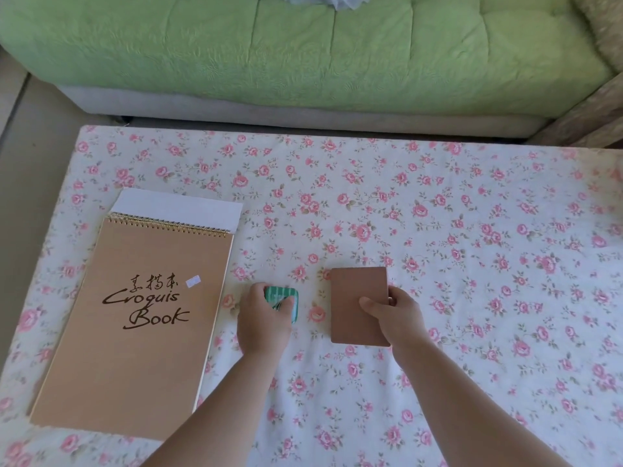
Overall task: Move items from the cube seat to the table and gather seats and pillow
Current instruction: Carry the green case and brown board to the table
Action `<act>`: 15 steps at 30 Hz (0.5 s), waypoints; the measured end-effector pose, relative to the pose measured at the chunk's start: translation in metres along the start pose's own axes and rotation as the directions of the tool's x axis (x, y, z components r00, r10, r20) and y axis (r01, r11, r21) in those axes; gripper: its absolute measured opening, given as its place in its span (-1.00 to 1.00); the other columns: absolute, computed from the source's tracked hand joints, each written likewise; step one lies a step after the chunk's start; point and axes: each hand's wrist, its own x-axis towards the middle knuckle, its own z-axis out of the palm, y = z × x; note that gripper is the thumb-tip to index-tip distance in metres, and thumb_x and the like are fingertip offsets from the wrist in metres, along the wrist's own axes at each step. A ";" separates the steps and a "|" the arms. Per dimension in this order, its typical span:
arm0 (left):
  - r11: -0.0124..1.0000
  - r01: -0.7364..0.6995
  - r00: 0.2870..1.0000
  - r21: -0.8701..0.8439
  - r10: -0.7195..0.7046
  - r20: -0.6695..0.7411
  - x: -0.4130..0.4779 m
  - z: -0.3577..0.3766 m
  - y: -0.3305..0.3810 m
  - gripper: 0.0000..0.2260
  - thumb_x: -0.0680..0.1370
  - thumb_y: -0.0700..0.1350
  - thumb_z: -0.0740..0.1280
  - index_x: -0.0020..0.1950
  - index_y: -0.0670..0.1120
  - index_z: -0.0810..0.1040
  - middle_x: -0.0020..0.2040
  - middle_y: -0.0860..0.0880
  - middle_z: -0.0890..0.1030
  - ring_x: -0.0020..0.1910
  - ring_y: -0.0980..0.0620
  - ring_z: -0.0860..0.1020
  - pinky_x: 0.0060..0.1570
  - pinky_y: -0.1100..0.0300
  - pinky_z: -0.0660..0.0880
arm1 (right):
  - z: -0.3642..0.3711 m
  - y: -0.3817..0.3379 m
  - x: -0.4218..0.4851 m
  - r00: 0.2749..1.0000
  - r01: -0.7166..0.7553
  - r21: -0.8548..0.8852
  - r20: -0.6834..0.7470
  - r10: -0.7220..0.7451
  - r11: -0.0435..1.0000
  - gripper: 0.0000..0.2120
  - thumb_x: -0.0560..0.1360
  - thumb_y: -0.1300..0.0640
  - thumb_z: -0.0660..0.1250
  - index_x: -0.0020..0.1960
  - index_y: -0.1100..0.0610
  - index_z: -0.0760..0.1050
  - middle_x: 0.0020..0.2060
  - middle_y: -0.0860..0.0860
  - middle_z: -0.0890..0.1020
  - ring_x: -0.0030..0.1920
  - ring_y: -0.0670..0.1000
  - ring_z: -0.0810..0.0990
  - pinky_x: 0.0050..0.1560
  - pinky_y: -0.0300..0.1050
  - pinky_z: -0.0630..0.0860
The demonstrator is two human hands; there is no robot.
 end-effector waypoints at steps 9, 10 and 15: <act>0.971 -0.023 0.997 0.236 0.039 -0.061 -0.001 0.001 0.002 -0.56 0.54 0.03 0.30 0.36 -0.13 0.41 0.26 -0.17 0.44 0.25 -0.16 0.41 -0.02 -0.02 0.48 | 0.000 0.002 0.004 0.996 0.039 -0.150 -0.071 -0.050 0.988 -0.73 0.45 0.15 0.39 0.14 0.11 0.50 -0.01 0.05 0.61 -0.01 0.09 0.58 0.06 0.06 0.56; 0.970 -0.022 0.997 0.243 0.039 -0.064 -0.001 0.002 0.002 -0.56 0.54 0.03 0.29 0.36 -0.13 0.40 0.27 -0.18 0.44 0.25 -0.17 0.41 -0.02 -0.03 0.48 | 0.000 0.003 0.004 0.993 0.048 -0.209 -0.098 -0.070 0.977 -0.67 0.45 0.12 0.39 0.20 0.13 0.49 0.03 0.05 0.61 0.00 0.08 0.57 0.06 0.04 0.55; 0.966 -0.012 0.998 0.259 0.026 -0.052 -0.001 0.003 0.000 -0.55 0.55 0.03 0.28 0.38 -0.13 0.38 0.29 -0.18 0.43 0.28 -0.18 0.39 0.01 -0.04 0.47 | 0.005 0.007 0.003 0.978 0.059 -0.435 -0.154 -0.139 0.899 -0.53 0.48 0.03 0.34 0.33 0.17 0.38 0.17 0.10 0.52 0.14 0.10 0.49 0.04 -0.07 0.46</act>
